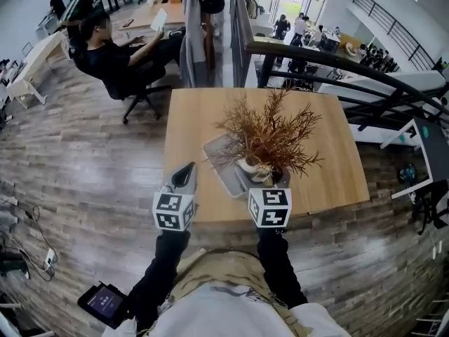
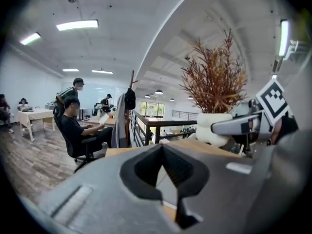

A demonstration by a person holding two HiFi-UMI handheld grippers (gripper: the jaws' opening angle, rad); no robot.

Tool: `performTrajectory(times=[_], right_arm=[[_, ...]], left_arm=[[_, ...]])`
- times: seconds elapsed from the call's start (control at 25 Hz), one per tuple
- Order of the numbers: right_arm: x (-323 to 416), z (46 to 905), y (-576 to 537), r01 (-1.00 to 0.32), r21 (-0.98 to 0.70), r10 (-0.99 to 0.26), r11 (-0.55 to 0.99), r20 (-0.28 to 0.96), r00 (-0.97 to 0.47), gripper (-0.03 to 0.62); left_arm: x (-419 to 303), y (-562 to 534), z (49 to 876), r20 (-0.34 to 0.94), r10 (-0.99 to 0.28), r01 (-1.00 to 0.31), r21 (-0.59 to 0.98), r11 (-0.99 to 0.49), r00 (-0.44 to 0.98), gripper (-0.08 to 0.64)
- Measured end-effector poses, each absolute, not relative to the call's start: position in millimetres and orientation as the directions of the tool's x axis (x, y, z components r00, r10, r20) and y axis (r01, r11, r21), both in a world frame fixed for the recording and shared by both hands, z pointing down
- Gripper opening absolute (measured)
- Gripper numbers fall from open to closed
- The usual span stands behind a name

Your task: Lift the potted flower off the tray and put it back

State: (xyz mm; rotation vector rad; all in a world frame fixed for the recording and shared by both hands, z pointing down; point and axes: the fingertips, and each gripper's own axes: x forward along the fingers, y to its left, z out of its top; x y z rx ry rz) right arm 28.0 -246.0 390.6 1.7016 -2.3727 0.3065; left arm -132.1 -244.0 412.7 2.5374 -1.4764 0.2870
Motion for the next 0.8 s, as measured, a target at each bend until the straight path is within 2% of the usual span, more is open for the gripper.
performTrajectory(times=[0.2,0.8], right_arm=[[36,380,-233,-0.954,-0.043,-0.918,0.296,0.265,-0.297,0.476],[47,369,-215,-0.961,-0.032,-0.932,0.274,0.237,-0.273,0.476]], left_arm=[[-119,-240,394,0.211,-0.838,-0.861,0.044,-0.507,0.504,0.001],[-90,-232,391,0.236,-0.788,-0.816,0.039,-0.577,0.568,0.0]])
